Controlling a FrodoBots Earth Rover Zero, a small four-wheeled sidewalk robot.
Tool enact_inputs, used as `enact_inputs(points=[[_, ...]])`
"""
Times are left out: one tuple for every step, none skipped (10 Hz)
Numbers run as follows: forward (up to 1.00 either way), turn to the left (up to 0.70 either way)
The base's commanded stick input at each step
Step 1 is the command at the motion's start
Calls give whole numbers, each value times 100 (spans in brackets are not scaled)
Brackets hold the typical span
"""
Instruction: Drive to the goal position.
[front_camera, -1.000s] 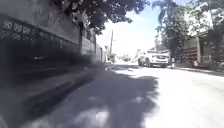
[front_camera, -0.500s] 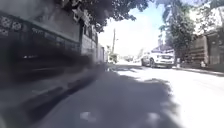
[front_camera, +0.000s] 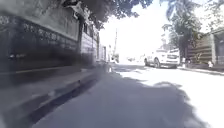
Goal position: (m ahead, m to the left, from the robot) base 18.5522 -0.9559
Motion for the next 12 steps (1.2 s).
enact_inputs(points=[[100, -26], [100, -27], [100, -28], [100, -28], [100, -28], [100, -28], [100, -28], [100, -28], [100, -28], [100, -28], [100, -28], [100, -28]])
